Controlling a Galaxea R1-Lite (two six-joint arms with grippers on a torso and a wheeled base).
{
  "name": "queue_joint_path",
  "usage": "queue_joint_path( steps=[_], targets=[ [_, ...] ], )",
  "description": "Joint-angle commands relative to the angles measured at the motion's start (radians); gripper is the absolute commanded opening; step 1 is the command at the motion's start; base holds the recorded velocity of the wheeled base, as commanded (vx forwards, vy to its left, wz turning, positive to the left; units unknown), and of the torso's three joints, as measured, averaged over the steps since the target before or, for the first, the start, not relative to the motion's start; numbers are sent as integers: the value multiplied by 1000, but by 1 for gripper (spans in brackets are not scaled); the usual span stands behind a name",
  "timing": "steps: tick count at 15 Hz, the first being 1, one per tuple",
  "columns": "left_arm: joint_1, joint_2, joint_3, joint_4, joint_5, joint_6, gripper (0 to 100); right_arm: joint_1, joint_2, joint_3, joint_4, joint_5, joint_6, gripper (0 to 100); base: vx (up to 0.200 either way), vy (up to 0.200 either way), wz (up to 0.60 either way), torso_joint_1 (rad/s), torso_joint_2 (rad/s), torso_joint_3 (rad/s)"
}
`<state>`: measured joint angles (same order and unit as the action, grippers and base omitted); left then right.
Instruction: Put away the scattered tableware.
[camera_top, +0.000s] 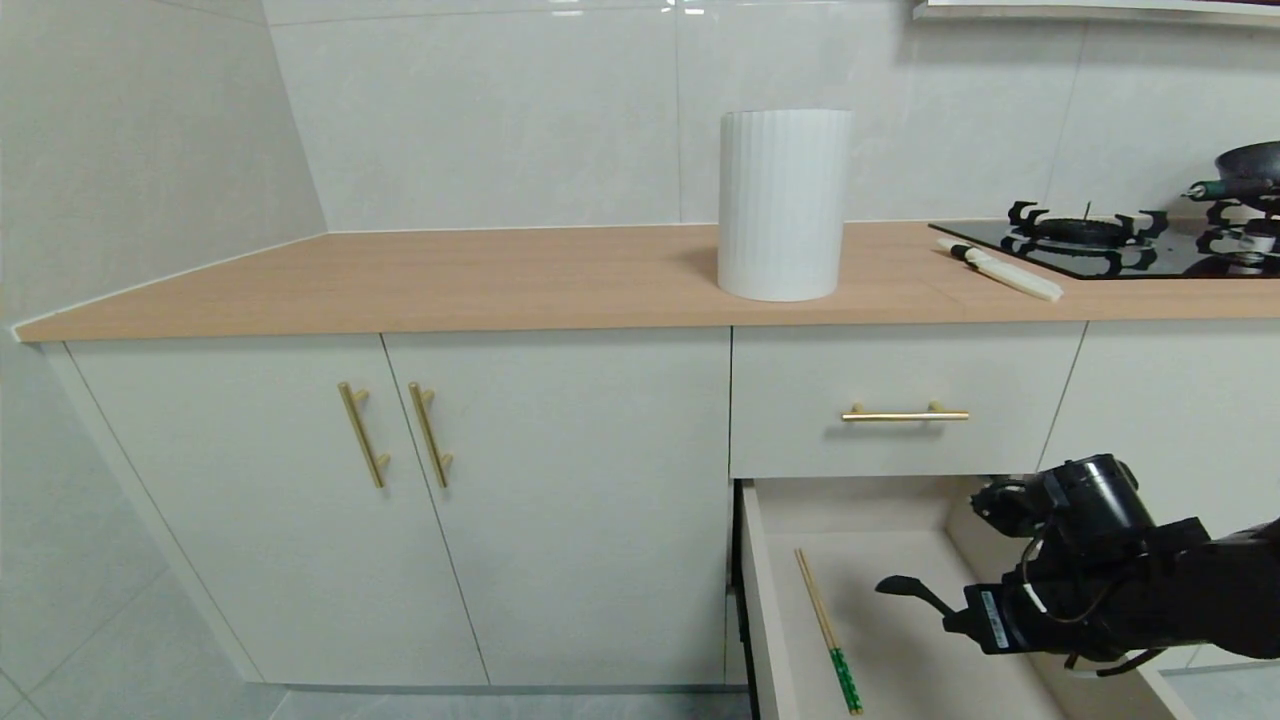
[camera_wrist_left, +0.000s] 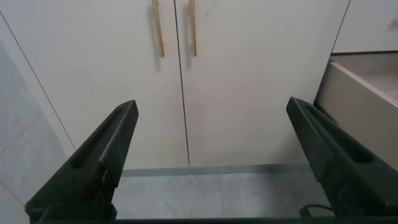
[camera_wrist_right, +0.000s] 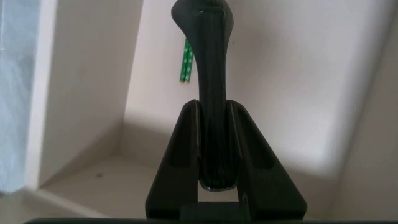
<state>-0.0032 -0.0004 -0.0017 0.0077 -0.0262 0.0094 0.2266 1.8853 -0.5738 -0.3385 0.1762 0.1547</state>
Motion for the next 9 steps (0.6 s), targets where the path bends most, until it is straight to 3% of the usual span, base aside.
queue_joint_path(
  steps=[1,9],
  targets=[
    [0,0,0,0,0,0,100,0,97,15,-48,-4,3,0,0,0,0,0,0,0],
    [0,0,0,0,0,0,100,5,331,55,-425,-106,60,0,0,0,0,0,0,0]
  ],
)
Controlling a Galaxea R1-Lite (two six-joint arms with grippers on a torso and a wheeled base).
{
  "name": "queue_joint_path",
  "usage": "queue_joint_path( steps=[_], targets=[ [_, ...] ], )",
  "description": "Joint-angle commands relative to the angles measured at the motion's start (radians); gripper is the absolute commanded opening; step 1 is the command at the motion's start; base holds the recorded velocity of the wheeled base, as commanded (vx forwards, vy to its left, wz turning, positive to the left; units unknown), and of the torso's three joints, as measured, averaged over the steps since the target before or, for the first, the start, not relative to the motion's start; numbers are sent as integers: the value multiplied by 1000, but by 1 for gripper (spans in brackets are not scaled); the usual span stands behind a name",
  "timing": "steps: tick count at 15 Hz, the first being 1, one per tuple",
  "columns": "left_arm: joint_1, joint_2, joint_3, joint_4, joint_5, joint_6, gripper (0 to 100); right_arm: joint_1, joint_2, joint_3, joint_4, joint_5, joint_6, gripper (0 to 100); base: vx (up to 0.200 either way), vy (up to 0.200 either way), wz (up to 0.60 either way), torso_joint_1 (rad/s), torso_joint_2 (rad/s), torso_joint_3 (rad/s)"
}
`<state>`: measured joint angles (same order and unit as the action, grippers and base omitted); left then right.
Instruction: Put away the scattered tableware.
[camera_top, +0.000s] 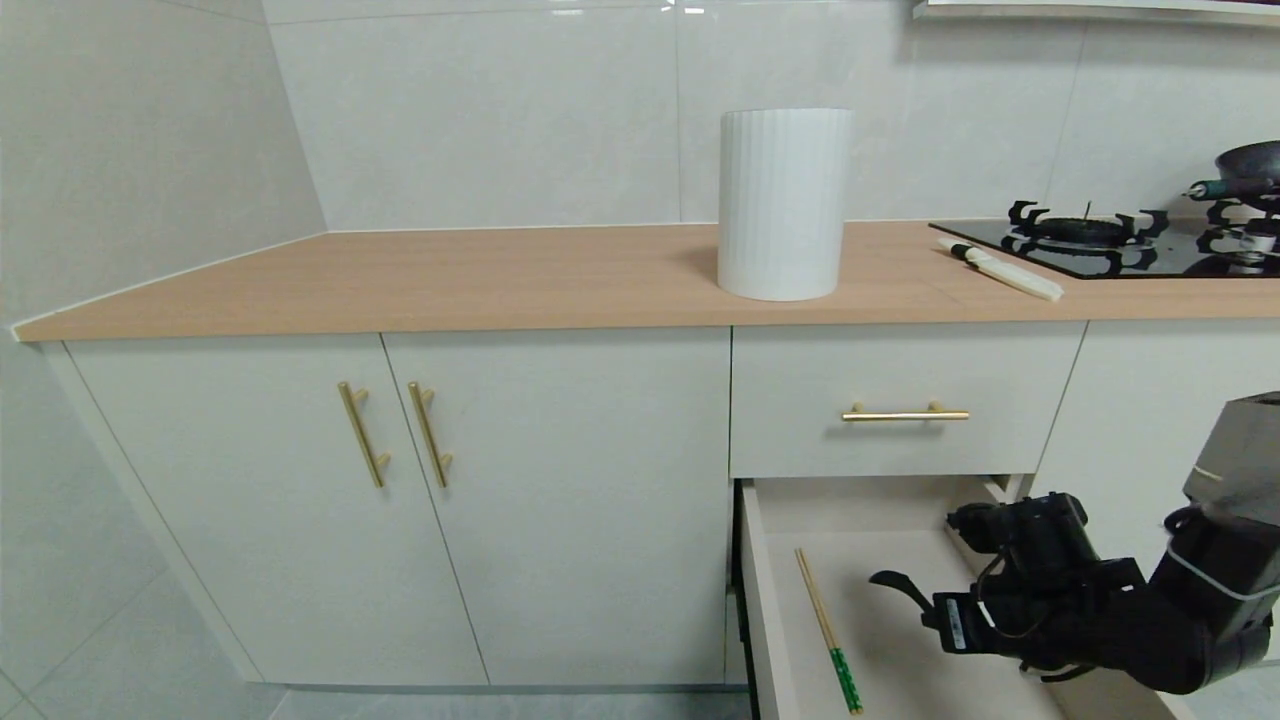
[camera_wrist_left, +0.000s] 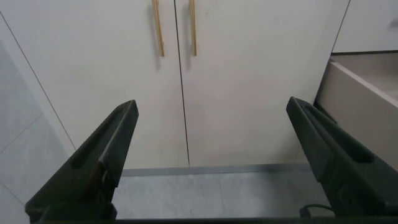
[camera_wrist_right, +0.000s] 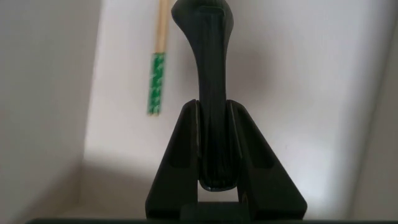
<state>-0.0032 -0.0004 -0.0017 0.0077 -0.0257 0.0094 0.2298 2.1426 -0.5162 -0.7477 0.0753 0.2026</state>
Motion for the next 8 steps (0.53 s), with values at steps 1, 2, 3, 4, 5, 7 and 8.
queue_joint_path(
  steps=[1,2,3,4,5,7,8],
  targets=[
    [0,0,0,0,0,0,100,2,97,-5,-56,-9,12,0,0,0,0,0,0,0],
    [0,0,0,0,0,0,100,2,119,-12,-79,-20,11,0,0,0,0,0,0,0],
    [0,0,0,0,0,0,100,3,132,-22,-82,-32,11,0,0,0,0,0,0,0],
    [0,0,0,0,0,0,100,8,165,-50,-85,-71,12,0,0,0,0,0,0,0],
    [0,0,0,0,0,0,100,8,180,-67,-84,-85,12,0,0,0,0,0,0,0],
    [0,0,0,0,0,0,100,8,203,-93,-84,-88,12,0,0,0,0,0,0,0],
    [0,0,0,0,0,0,100,8,203,-93,-84,-88,12,0,0,0,0,0,0,0]
  ],
)
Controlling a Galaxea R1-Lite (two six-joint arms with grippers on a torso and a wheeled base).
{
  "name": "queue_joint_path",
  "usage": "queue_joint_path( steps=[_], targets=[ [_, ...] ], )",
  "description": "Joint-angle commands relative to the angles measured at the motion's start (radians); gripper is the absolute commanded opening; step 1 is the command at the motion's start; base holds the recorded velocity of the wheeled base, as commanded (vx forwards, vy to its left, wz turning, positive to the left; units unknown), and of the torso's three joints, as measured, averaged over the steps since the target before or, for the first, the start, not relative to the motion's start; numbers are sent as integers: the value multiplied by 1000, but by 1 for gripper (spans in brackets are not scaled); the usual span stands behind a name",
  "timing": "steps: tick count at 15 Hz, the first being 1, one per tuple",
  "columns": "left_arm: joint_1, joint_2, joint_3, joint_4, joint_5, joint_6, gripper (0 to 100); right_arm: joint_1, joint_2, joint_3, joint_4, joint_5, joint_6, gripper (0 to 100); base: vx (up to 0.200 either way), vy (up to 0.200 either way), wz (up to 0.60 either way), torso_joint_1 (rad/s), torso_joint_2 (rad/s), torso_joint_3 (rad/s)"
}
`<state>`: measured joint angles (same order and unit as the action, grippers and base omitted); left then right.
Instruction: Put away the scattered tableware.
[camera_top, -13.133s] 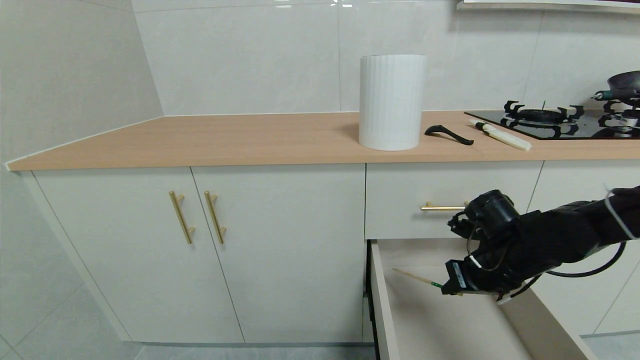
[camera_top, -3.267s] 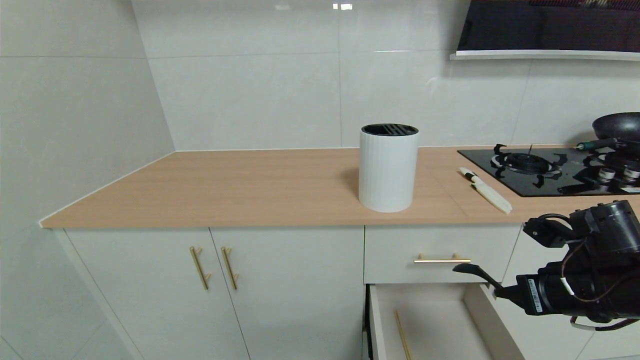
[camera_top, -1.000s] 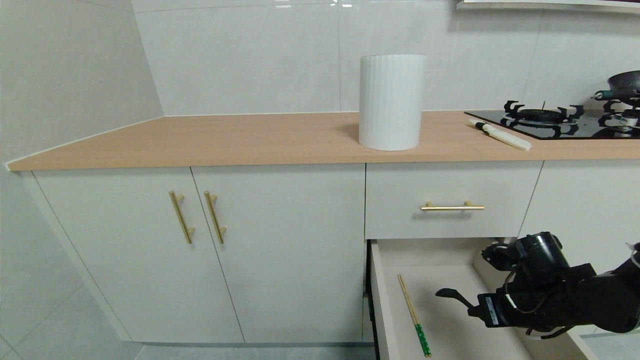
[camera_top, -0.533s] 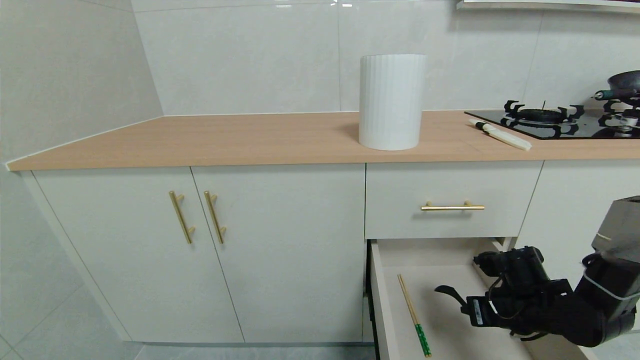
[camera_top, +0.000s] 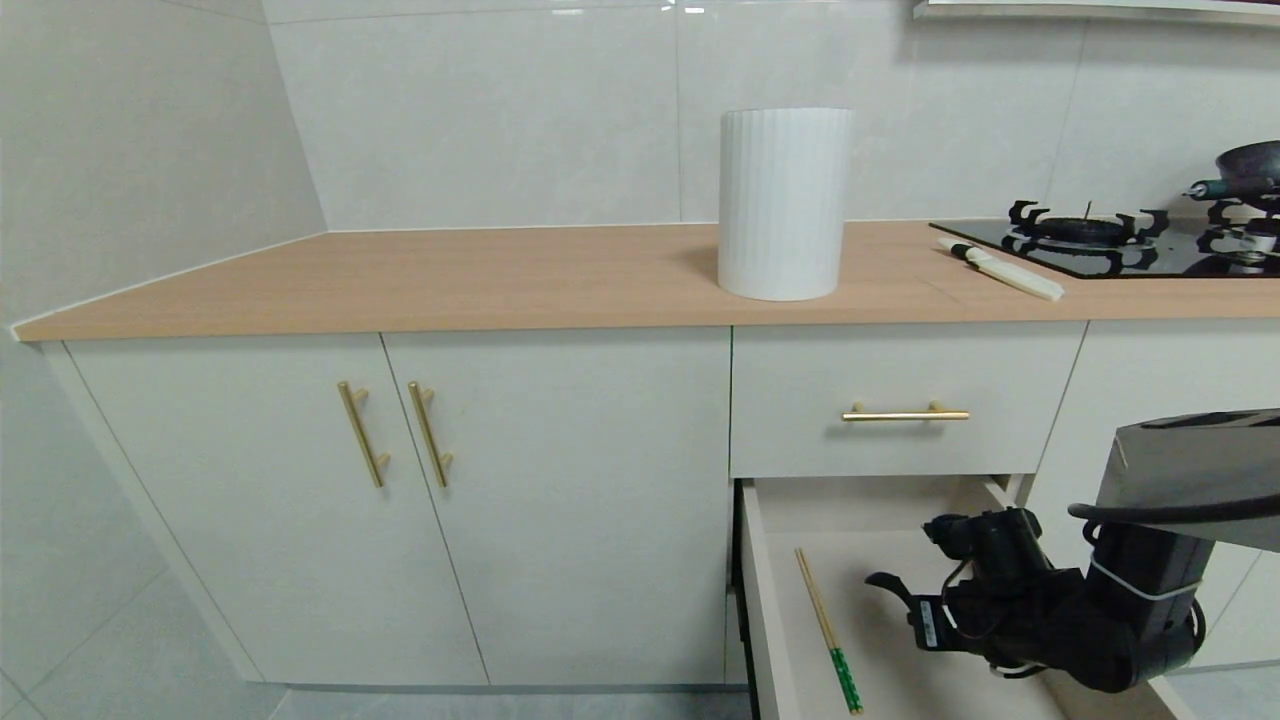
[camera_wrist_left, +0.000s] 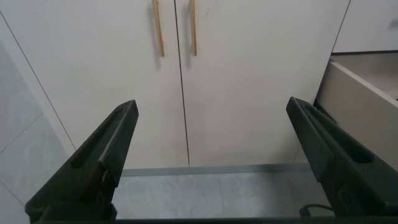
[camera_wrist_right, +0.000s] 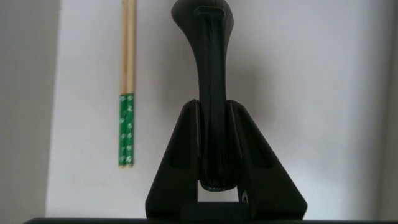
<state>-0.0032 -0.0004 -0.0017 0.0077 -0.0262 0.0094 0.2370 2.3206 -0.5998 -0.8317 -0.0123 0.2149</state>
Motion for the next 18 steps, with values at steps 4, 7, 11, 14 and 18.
queue_joint_path(
  steps=[4,7,11,14,18],
  targets=[
    [0,0,-1,0,0,0,100,1,63,-44,-1,-52,11,0,0,0,0,0,0,0],
    [0,0,0,0,0,0,100,1,65,-60,-1,-58,27,0,0,0,0,0,0,0],
    [0,0,0,0,0,0,100,8,83,-71,-1,-101,37,0,0,0,0,0,0,0],
    [0,0,0,0,0,0,100,8,85,-72,-1,-112,43,0,0,0,0,0,0,0],
    [0,0,0,0,0,0,100,8,92,-74,-1,-121,43,100,0,0,0,0,0,0]
  ],
)
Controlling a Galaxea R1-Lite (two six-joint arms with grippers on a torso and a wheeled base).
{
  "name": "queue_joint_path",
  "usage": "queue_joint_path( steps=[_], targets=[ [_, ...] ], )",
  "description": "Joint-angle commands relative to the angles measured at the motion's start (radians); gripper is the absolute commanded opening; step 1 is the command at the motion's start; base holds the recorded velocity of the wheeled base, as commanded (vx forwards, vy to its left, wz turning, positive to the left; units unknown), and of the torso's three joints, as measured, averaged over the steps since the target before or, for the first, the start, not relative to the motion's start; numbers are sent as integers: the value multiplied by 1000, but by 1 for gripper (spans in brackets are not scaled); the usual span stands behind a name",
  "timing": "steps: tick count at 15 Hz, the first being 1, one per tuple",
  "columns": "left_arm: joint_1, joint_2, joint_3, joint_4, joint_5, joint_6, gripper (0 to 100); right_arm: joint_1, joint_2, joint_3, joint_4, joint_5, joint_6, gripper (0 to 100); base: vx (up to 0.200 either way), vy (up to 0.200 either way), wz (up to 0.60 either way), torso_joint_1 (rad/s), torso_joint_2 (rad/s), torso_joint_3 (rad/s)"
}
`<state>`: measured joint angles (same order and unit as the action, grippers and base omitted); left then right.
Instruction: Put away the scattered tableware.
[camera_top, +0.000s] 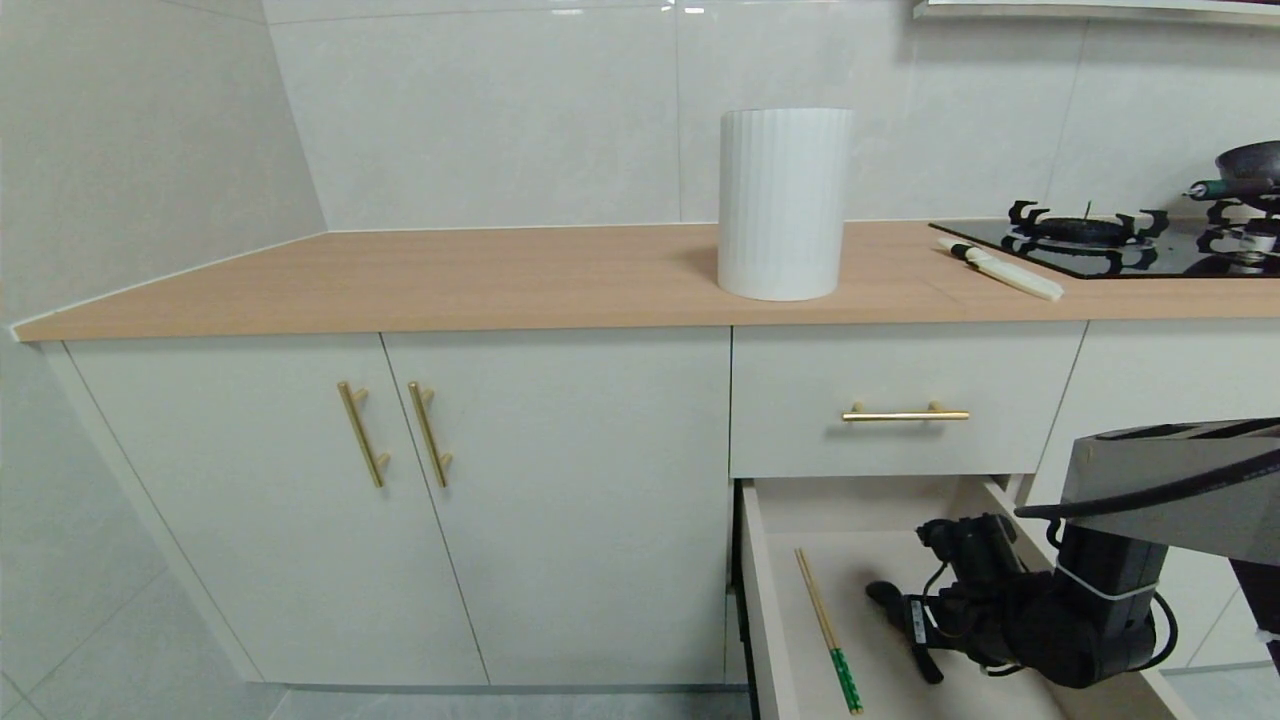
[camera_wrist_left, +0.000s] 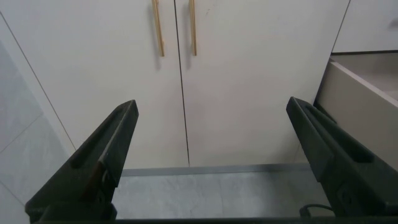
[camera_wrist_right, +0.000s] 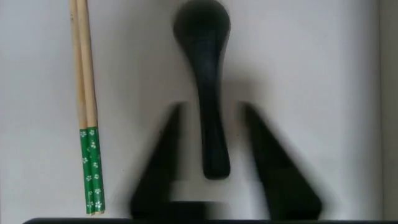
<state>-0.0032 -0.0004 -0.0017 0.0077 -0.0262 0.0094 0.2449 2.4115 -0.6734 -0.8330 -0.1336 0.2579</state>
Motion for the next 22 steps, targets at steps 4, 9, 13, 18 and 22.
queue_joint_path(
  steps=[4,9,13,18,22],
  targets=[
    [0,0,0,0,0,0,100,1,-9,6,0,0,1,100,0,0,0,0,0,0],
    [0,0,0,0,0,0,100,-1,-285,135,14,2,11,100,0,0,0,0,0,0],
    [0,0,0,0,0,3,100,27,-577,120,285,14,6,100,0,0,0,0,0,0],
    [0,0,0,0,0,0,100,105,-741,86,509,17,6,100,0,0,0,0,0,0],
    [0,0,0,0,0,0,100,113,-749,84,542,20,6,100,-100,0,0,2,0,1]
  ],
)
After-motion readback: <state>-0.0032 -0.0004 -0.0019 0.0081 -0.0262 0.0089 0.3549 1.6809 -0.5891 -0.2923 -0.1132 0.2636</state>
